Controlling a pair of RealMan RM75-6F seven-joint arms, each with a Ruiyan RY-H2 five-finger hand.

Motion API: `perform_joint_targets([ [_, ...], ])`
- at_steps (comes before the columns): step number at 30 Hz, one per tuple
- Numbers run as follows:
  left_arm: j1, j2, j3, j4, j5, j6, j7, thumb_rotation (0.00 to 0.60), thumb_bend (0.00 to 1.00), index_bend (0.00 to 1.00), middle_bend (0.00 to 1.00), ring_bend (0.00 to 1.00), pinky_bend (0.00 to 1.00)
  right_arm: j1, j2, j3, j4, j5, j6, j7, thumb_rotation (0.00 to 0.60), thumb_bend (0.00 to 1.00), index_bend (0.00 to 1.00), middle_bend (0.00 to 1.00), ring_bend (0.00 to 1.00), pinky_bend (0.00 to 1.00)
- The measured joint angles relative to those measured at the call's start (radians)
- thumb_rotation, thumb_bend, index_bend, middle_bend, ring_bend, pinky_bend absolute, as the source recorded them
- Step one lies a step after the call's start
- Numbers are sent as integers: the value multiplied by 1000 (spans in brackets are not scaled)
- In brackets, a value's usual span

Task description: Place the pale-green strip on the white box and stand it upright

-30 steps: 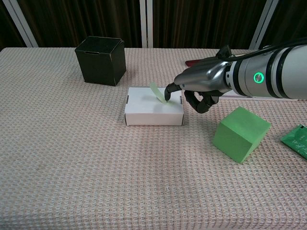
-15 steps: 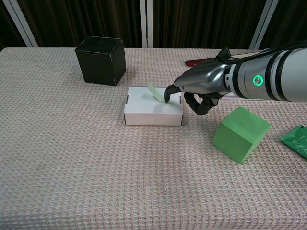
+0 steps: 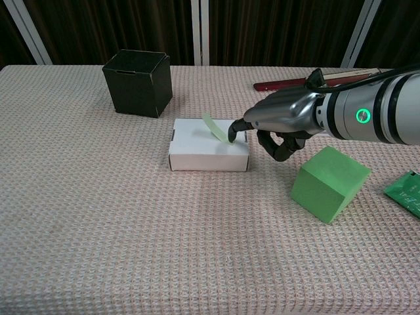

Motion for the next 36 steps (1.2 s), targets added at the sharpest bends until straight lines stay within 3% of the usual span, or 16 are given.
perform_joint_targets([
  [36,2,-2,1,2,1,1,-1,600,253,299,159,82,202,-18,14,1,-31,-30,20,-3,600,1000,181,1000,955,792],
])
